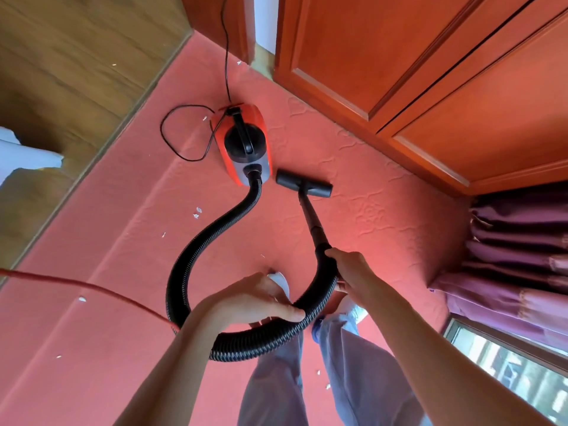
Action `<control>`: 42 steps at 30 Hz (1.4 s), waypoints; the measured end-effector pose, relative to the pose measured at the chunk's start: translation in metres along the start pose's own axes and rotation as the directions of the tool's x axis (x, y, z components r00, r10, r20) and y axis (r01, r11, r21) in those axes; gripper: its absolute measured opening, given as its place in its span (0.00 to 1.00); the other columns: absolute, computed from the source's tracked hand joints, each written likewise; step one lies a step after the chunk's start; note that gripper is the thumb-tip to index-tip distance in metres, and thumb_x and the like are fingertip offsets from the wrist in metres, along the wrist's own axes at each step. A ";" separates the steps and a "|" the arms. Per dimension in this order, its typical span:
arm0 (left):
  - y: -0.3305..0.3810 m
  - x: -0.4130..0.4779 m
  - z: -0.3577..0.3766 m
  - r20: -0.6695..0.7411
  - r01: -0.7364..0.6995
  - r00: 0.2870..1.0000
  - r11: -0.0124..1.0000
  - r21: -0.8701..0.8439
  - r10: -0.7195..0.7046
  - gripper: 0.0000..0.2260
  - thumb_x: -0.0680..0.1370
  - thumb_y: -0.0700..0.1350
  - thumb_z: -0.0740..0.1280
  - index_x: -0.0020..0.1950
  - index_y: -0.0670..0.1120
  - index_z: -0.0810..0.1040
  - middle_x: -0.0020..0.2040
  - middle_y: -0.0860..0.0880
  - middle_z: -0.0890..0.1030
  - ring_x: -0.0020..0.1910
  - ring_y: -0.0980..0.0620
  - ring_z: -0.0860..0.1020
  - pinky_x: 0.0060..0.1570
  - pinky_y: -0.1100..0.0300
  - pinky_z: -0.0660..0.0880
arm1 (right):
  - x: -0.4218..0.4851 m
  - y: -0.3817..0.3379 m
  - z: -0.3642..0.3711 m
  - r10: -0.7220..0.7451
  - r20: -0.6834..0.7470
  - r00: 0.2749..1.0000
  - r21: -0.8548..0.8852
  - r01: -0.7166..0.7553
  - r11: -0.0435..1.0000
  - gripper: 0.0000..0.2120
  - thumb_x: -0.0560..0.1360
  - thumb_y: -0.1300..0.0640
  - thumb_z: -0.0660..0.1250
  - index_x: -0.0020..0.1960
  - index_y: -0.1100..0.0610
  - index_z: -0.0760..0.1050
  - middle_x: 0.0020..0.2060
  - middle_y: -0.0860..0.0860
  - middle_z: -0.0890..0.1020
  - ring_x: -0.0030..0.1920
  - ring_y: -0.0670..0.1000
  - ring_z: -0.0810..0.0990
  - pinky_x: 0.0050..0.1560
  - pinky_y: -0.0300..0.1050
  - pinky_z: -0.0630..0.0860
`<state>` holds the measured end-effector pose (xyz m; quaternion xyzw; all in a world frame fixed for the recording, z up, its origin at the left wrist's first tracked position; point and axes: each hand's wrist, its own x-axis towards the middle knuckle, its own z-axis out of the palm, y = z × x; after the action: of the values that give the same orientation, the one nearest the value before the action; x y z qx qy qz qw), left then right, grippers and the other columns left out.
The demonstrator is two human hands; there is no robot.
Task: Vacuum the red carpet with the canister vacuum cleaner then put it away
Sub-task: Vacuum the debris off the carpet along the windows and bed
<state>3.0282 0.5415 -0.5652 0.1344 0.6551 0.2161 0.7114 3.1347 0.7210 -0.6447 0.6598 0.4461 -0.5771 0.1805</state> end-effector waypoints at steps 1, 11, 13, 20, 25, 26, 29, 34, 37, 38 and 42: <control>-0.002 0.002 0.003 -0.052 -0.001 0.999 1.000 0.016 0.002 0.14 0.73 0.57 0.74 0.49 0.47 0.86 0.44 0.53 0.82 0.42 0.56 0.81 0.43 0.63 0.73 | 0.004 0.001 0.002 0.003 -0.018 1.000 0.011 -0.002 1.000 0.12 0.76 0.56 0.67 0.53 0.65 0.76 0.38 0.57 0.78 0.37 0.54 0.77 0.33 0.43 0.73; -0.001 -0.010 0.040 -0.156 -0.045 0.986 0.996 0.075 0.057 0.14 0.72 0.61 0.73 0.44 0.51 0.86 0.40 0.50 0.86 0.43 0.52 0.84 0.42 0.61 0.73 | -0.027 0.019 -0.036 0.091 -0.040 0.995 0.368 -0.070 0.927 0.20 0.71 0.58 0.71 0.60 0.66 0.76 0.51 0.65 0.81 0.49 0.60 0.80 0.48 0.52 0.76; 0.003 -0.017 0.043 -0.133 -0.036 0.990 0.987 0.158 0.057 0.14 0.71 0.62 0.73 0.44 0.52 0.85 0.40 0.51 0.85 0.43 0.54 0.83 0.43 0.61 0.73 | -0.042 0.038 -0.044 0.125 -0.034 0.992 0.450 -0.097 0.888 0.21 0.69 0.57 0.70 0.58 0.64 0.76 0.51 0.65 0.81 0.54 0.63 0.81 0.53 0.54 0.77; 0.015 -0.043 0.052 -0.085 -0.033 0.994 0.923 0.384 0.071 0.14 0.71 0.62 0.72 0.36 0.53 0.83 0.30 0.57 0.76 0.32 0.58 0.75 0.34 0.62 0.68 | -0.093 0.101 -0.058 0.219 0.016 0.976 0.650 -0.176 0.739 0.09 0.79 0.59 0.61 0.57 0.62 0.72 0.36 0.59 0.75 0.34 0.55 0.74 0.27 0.42 0.75; 0.011 -0.047 0.081 -0.114 -0.120 0.972 0.850 0.513 0.206 0.18 0.76 0.58 0.71 0.40 0.44 0.82 0.34 0.54 0.72 0.29 0.61 0.69 0.30 0.70 0.62 | -0.100 0.143 -0.059 0.232 -0.006 0.973 0.752 -0.148 0.643 0.07 0.81 0.58 0.60 0.53 0.62 0.72 0.37 0.57 0.74 0.35 0.53 0.74 0.23 0.37 0.75; 0.007 -0.048 0.089 -0.113 -0.134 0.967 0.830 0.542 0.229 0.16 0.76 0.58 0.70 0.44 0.45 0.84 0.37 0.54 0.75 0.32 0.62 0.71 0.30 0.72 0.64 | -0.099 0.152 -0.058 0.234 -0.010 0.972 0.757 -0.146 0.636 0.07 0.81 0.57 0.60 0.51 0.61 0.72 0.37 0.56 0.74 0.35 0.52 0.74 0.24 0.37 0.76; -0.013 -0.049 0.115 -0.057 -0.157 0.969 0.778 0.608 0.241 0.14 0.77 0.58 0.69 0.48 0.48 0.84 0.43 0.48 0.82 0.42 0.53 0.78 0.41 0.65 0.71 | -0.095 0.185 -0.051 0.234 -0.013 0.972 0.771 -0.139 0.621 0.06 0.81 0.56 0.61 0.47 0.58 0.71 0.36 0.54 0.73 0.34 0.51 0.72 0.32 0.42 0.73; -0.056 -0.064 0.123 0.034 -0.201 0.969 0.707 0.678 0.244 0.16 0.77 0.56 0.71 0.29 0.59 0.76 0.28 0.58 0.74 0.30 0.60 0.71 0.31 0.67 0.65 | -0.091 0.238 -0.014 0.218 0.020 0.976 0.794 -0.148 0.589 0.07 0.80 0.56 0.60 0.45 0.58 0.70 0.35 0.54 0.72 0.33 0.51 0.70 0.36 0.43 0.69; -0.076 -0.075 0.117 0.024 -0.172 0.973 0.654 0.736 0.230 0.16 0.75 0.57 0.71 0.36 0.46 0.76 0.32 0.53 0.74 0.34 0.52 0.72 0.33 0.60 0.66 | -0.100 0.261 0.012 0.165 0.049 0.985 0.821 -0.133 0.556 0.09 0.80 0.58 0.57 0.41 0.58 0.69 0.34 0.54 0.70 0.32 0.51 0.68 0.33 0.42 0.67; -0.081 -0.080 0.115 0.018 -0.163 0.973 0.630 0.759 0.231 0.17 0.75 0.57 0.71 0.38 0.43 0.76 0.33 0.51 0.74 0.35 0.50 0.72 0.33 0.59 0.66 | -0.103 0.265 0.020 0.149 0.056 0.987 0.831 -0.129 0.541 0.10 0.81 0.58 0.56 0.41 0.58 0.69 0.33 0.55 0.70 0.31 0.51 0.69 0.31 0.41 0.69; -0.110 -0.105 0.103 0.030 -0.159 0.974 0.581 0.798 0.224 0.16 0.75 0.54 0.72 0.36 0.44 0.76 0.32 0.52 0.72 0.33 0.58 0.71 0.31 0.67 0.66 | -0.127 0.280 0.055 0.148 0.098 0.984 0.854 -0.159 0.496 0.10 0.81 0.58 0.55 0.41 0.58 0.69 0.31 0.54 0.69 0.25 0.50 0.71 0.20 0.34 0.67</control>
<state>3.1393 0.4041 -0.5150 0.4984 0.6898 -0.0177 0.5249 3.3326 0.4810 -0.6198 0.6961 0.0408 -0.7073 -0.1162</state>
